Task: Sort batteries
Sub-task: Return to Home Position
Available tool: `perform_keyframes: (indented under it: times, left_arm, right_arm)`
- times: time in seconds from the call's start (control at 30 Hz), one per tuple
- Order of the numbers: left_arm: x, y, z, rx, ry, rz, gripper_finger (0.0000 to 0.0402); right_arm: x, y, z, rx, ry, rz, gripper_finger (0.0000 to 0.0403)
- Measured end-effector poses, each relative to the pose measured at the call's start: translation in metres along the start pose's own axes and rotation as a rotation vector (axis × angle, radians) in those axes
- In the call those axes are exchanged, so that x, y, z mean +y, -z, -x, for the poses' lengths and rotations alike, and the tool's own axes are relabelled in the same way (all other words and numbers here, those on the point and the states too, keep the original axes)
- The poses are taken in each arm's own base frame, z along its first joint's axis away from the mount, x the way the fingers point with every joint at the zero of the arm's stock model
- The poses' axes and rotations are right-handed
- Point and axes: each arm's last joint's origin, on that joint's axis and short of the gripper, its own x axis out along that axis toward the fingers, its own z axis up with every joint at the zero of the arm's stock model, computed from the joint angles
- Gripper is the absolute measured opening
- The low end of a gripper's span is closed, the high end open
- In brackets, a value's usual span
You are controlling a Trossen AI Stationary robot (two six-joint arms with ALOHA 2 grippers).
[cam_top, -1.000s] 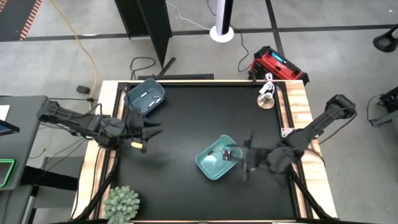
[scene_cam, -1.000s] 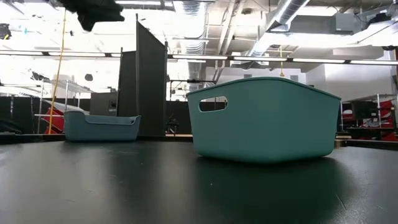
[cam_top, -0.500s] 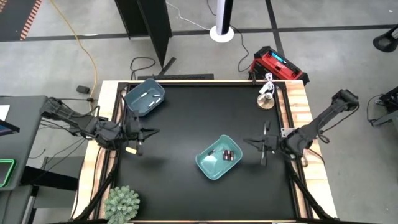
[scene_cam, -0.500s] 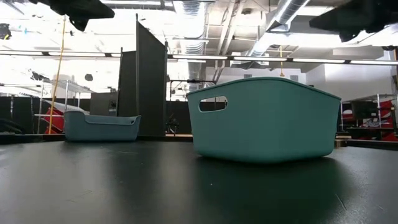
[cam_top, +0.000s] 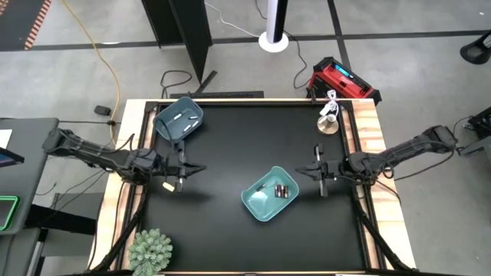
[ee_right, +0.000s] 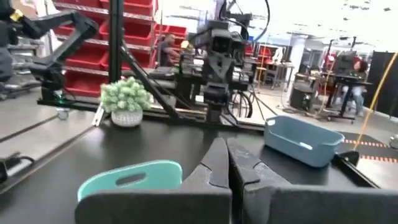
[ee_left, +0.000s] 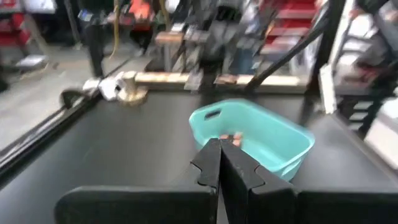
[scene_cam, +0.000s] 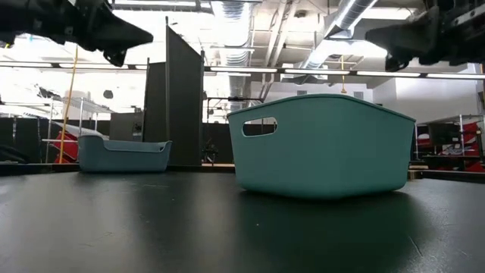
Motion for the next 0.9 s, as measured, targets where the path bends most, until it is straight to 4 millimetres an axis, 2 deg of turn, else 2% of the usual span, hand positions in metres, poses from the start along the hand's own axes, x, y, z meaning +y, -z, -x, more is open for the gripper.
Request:
perform_keyframes:
  times: [0.23, 0.53, 0.73, 0.9]
  left_arm:
    - [0.013, 0.016, 0.000, -0.002, -0.010, -0.014, 0.0000]
    - [0.020, 0.026, 0.028, -0.038, -0.025, 0.014, 0.0000]
    - [0.024, 0.040, 0.043, -0.047, -0.047, 0.019, 0.0000]
    - [0.028, 0.043, 0.056, -0.059, -0.060, 0.012, 0.0000]
  right_arm:
    - [-0.005, 0.009, 0.013, -0.033, 0.022, 0.015, 0.0000]
    - [-0.004, 0.008, 0.030, -0.038, -0.007, 0.012, 0.0000]
    - [-0.007, 0.007, 0.038, -0.046, 0.000, 0.020, 0.0000]
    - [-0.008, 0.009, 0.042, -0.028, -0.003, 0.024, 0.0000]
